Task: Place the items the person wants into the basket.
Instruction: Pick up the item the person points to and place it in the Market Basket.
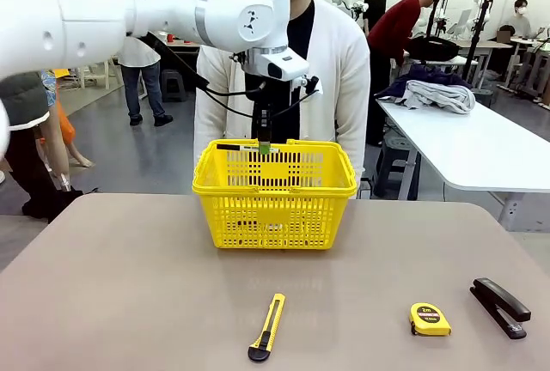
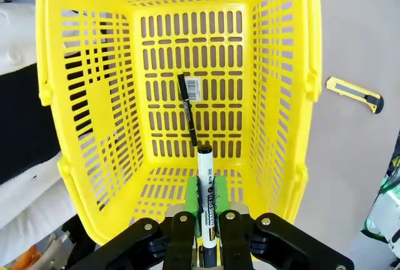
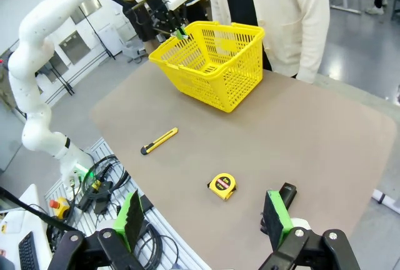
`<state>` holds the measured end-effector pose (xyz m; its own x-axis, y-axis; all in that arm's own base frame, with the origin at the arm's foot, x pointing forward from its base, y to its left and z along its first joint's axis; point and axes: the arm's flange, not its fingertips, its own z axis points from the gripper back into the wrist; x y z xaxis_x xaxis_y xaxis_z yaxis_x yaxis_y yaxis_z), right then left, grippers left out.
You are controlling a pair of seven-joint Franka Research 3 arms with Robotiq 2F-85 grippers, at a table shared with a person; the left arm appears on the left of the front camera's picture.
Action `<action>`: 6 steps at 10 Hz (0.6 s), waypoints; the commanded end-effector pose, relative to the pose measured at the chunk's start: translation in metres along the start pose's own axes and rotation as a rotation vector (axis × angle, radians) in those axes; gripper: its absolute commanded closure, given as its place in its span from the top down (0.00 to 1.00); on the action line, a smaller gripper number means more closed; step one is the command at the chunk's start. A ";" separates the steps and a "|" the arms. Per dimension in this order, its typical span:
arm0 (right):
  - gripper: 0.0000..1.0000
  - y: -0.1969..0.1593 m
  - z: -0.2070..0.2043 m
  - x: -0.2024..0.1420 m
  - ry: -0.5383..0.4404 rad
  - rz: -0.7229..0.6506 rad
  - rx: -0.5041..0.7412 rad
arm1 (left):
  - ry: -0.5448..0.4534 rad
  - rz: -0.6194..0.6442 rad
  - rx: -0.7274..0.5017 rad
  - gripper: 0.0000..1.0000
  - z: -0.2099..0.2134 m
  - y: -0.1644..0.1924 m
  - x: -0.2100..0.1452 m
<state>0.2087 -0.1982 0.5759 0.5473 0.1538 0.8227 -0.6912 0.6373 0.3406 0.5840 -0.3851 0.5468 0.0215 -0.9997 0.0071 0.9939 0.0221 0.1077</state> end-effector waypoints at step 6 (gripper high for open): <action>1.00 -0.001 -0.001 0.002 -0.025 0.013 0.015 | 0.000 0.002 0.018 0.11 0.009 -0.006 -0.003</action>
<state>0.2087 -0.1982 0.5758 0.5474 0.1538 0.8226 -0.6912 0.6373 0.3407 0.5819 -0.3839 0.5552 0.0221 -0.9997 0.0121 0.9926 0.0234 0.1190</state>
